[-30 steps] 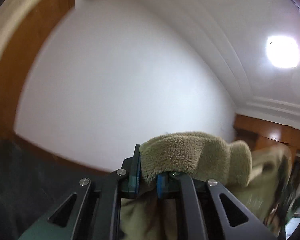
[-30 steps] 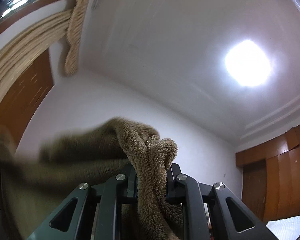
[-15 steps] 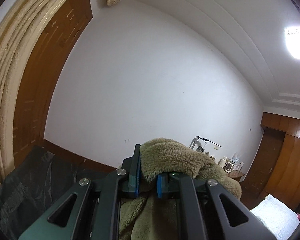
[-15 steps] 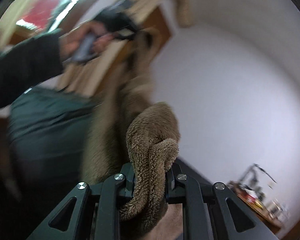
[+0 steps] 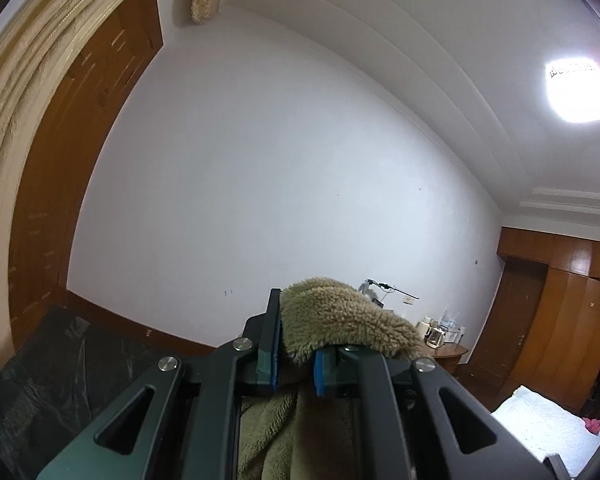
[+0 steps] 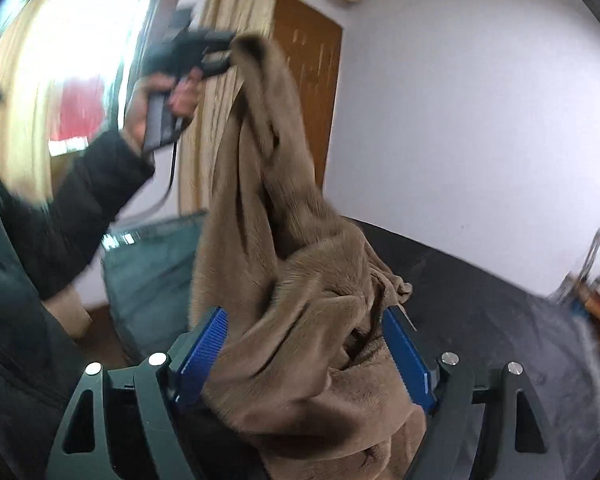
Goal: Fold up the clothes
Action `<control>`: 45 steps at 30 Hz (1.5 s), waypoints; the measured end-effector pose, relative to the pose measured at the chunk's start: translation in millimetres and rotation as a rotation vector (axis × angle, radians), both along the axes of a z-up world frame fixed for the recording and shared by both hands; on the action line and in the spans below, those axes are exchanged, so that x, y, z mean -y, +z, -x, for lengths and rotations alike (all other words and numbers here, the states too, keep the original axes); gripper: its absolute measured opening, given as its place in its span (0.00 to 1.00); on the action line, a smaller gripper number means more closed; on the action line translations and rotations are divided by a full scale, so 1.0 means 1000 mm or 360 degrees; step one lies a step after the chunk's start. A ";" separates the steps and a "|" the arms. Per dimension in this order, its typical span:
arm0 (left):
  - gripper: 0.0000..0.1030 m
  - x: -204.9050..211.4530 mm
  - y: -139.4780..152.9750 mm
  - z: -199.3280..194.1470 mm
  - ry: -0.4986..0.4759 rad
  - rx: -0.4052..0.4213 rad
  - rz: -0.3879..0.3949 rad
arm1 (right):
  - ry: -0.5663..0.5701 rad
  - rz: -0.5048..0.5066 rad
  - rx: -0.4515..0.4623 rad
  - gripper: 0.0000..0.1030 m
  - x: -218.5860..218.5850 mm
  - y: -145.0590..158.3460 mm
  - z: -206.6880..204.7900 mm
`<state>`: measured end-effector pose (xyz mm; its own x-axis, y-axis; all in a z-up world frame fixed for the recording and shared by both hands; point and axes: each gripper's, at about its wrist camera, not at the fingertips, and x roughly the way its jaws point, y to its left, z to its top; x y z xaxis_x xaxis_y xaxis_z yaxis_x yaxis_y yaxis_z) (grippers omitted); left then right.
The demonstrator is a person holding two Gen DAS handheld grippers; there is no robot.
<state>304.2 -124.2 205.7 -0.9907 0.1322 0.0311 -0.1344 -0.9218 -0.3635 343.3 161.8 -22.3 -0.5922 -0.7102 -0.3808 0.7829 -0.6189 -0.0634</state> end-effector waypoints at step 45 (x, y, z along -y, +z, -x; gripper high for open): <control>0.14 0.028 0.020 -0.091 0.0192 -0.0221 -0.0063 | -0.0883 0.0332 -0.0747 0.13 -0.003 0.165 0.076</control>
